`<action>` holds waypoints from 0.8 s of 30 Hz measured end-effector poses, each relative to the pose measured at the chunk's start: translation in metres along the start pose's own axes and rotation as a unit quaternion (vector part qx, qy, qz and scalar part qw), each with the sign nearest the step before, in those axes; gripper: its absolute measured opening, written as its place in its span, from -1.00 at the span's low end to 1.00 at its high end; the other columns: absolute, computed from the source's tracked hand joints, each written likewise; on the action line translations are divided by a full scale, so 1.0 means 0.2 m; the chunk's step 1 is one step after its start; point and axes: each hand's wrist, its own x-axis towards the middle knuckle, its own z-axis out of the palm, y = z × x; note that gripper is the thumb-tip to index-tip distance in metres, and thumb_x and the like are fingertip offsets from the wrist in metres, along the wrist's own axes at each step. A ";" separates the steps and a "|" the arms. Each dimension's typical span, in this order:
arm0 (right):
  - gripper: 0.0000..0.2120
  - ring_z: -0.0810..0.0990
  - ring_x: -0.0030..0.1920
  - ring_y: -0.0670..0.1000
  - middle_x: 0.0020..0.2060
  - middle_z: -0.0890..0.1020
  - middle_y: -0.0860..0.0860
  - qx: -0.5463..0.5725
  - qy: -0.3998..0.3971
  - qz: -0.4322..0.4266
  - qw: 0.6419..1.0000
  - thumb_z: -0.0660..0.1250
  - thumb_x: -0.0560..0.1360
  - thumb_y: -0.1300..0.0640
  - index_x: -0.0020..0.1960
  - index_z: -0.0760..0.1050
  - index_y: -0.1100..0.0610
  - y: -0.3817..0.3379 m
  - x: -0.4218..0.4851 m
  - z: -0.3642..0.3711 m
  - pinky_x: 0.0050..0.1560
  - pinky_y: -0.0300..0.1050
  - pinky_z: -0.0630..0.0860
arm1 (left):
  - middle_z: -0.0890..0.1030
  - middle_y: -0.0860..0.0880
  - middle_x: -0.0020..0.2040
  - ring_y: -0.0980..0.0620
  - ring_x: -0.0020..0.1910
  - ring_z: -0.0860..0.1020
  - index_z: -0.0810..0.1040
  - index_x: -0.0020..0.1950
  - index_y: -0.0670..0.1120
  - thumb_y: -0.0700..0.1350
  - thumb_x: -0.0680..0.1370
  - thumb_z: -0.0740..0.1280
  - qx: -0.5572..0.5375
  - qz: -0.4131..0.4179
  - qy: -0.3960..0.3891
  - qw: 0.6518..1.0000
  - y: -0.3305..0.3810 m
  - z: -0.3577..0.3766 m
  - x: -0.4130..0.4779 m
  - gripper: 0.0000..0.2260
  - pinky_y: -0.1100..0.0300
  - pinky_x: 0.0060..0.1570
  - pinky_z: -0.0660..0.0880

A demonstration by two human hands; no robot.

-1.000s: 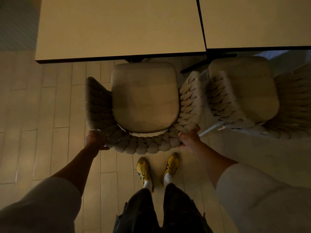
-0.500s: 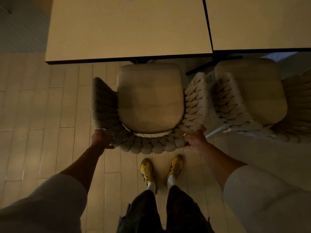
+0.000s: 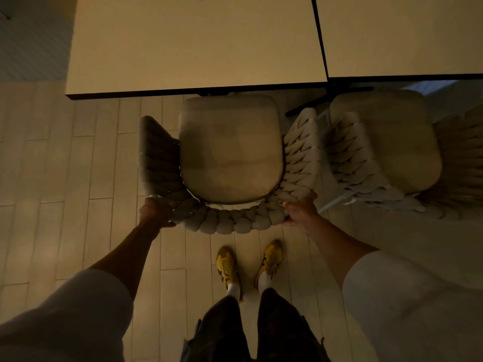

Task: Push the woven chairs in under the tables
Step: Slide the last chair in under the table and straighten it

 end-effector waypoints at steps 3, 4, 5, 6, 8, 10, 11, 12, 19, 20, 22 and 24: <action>-0.44 0.68 0.14 0.26 0.35 0.56 0.19 -0.002 -0.007 -0.003 1.000 0.45 0.61 0.16 0.52 0.28 0.08 0.00 -0.01 0.00 -0.41 -0.03 0.65 | 0.55 -0.23 0.24 -0.21 0.02 0.65 0.42 0.34 -0.12 -0.20 0.57 0.46 0.001 0.000 -0.002 1.000 -0.02 0.01 0.02 -0.61 -0.01 -0.35 0.68; -0.43 0.67 0.16 0.26 0.35 0.55 0.19 -0.001 -0.002 -0.005 1.000 0.45 0.61 0.16 0.52 0.27 0.06 0.00 -0.01 -0.01 -0.41 -0.03 0.65 | 0.55 -0.23 0.24 -0.20 0.02 0.65 0.42 0.35 -0.13 -0.21 0.57 0.46 0.002 0.003 -0.005 1.000 -0.02 0.01 0.02 -0.61 0.01 -0.37 0.68; -0.42 0.66 0.18 0.26 0.36 0.55 0.18 0.000 0.003 -0.006 1.000 0.45 0.61 0.16 0.52 0.24 0.04 0.01 -0.01 0.00 -0.40 -0.03 0.65 | 0.55 -0.23 0.25 -0.20 0.03 0.65 0.41 0.36 -0.14 -0.21 0.57 0.46 0.005 0.003 -0.007 1.000 -0.03 0.01 0.03 -0.60 0.03 -0.39 0.67; -0.40 0.66 0.18 0.25 0.37 0.54 0.17 -0.002 0.005 -0.004 1.000 0.45 0.61 0.15 0.53 0.22 0.03 0.01 -0.02 -0.01 -0.40 -0.02 0.65 | 0.55 -0.23 0.25 -0.21 0.03 0.65 0.41 0.36 -0.14 -0.20 0.57 0.46 0.009 0.003 -0.008 1.000 -0.04 0.01 0.03 -0.59 0.04 -0.40 0.67; -0.36 0.66 0.17 0.26 0.37 0.53 0.17 -0.006 0.001 -0.002 1.000 0.44 0.62 0.15 0.56 0.17 0.04 0.01 -0.02 -0.01 -0.42 -0.03 0.65 | 0.54 -0.24 0.26 -0.22 0.04 0.65 0.41 0.36 -0.13 -0.17 0.56 0.48 0.010 -0.004 -0.010 1.000 -0.05 0.01 0.03 -0.58 0.03 -0.39 0.67; -0.39 0.66 0.17 0.28 0.36 0.52 0.18 -0.010 -0.003 -0.002 1.000 0.43 0.63 0.17 0.56 0.20 0.07 0.01 -0.03 -0.02 -0.43 -0.04 0.64 | 0.55 -0.24 0.25 -0.22 0.04 0.65 0.41 0.35 -0.13 -0.16 0.56 0.48 0.008 -0.013 -0.008 1.000 -0.05 0.01 0.03 -0.58 0.02 -0.38 0.66; -0.41 0.66 0.17 0.28 0.36 0.52 0.19 -0.008 -0.004 0.000 1.000 0.43 0.62 0.17 0.55 0.23 0.08 0.01 -0.03 -0.02 -0.43 -0.04 0.65 | 0.55 -0.25 0.25 -0.23 0.03 0.65 0.41 0.35 -0.14 -0.16 0.56 0.48 0.008 -0.015 -0.007 1.000 -0.05 0.01 0.04 -0.59 0.02 -0.39 0.66; -0.42 0.66 0.17 0.27 0.37 0.52 0.19 -0.006 -0.007 0.000 1.000 0.44 0.62 0.16 0.55 0.26 0.08 0.01 -0.03 -0.02 -0.41 -0.04 0.66 | 0.55 -0.25 0.24 -0.23 0.03 0.65 0.42 0.34 -0.15 -0.18 0.56 0.47 0.006 -0.016 -0.008 1.000 -0.05 0.02 0.05 -0.59 0.02 -0.41 0.66; -0.41 0.68 0.21 0.23 0.20 0.59 0.16 -0.012 -0.071 0.011 0.997 0.41 0.64 -0.04 0.52 0.19 0.08 -0.01 -0.15 -0.20 0.18 0.20 0.67 | 0.59 -0.20 0.12 -0.19 -0.01 0.64 0.40 0.31 -0.15 -0.08 0.52 0.51 0.031 0.014 0.047 0.998 0.01 0.03 -0.05 -0.54 -0.18 -0.08 0.68; -0.27 0.67 0.23 0.25 0.23 0.59 0.20 -0.010 -0.062 0.015 0.998 0.41 0.63 -0.09 0.59 0.07 0.08 -0.02 -0.16 -0.25 0.19 0.21 0.67 | 0.57 -0.22 0.17 -0.21 0.03 0.63 0.36 0.35 -0.15 0.01 0.43 0.56 0.053 0.029 0.077 0.995 0.03 0.02 -0.07 -0.39 -0.22 0.00 0.66; -0.17 0.67 0.24 0.22 0.41 0.51 0.23 0.010 -0.043 0.012 0.999 0.42 0.60 -0.18 0.65 0.03 0.04 -0.02 -0.18 -0.38 0.05 0.13 0.72 | 0.44 -0.26 0.33 -0.30 0.18 0.55 0.22 0.47 -0.15 0.12 0.35 0.60 0.118 0.063 0.107 0.985 0.10 0.03 -0.12 -0.13 -0.27 0.14 0.59; -0.22 0.66 0.20 0.11 0.44 0.49 0.16 0.012 -0.009 0.002 1.000 0.41 0.59 -0.21 0.63 0.16 0.09 0.00 -0.19 -0.52 -0.14 -0.02 0.70 | 0.32 -0.29 0.43 -0.38 0.32 0.43 0.11 0.56 -0.18 0.11 0.42 0.57 0.178 0.104 0.113 0.972 0.22 0.08 -0.18 -0.08 -0.31 0.25 0.49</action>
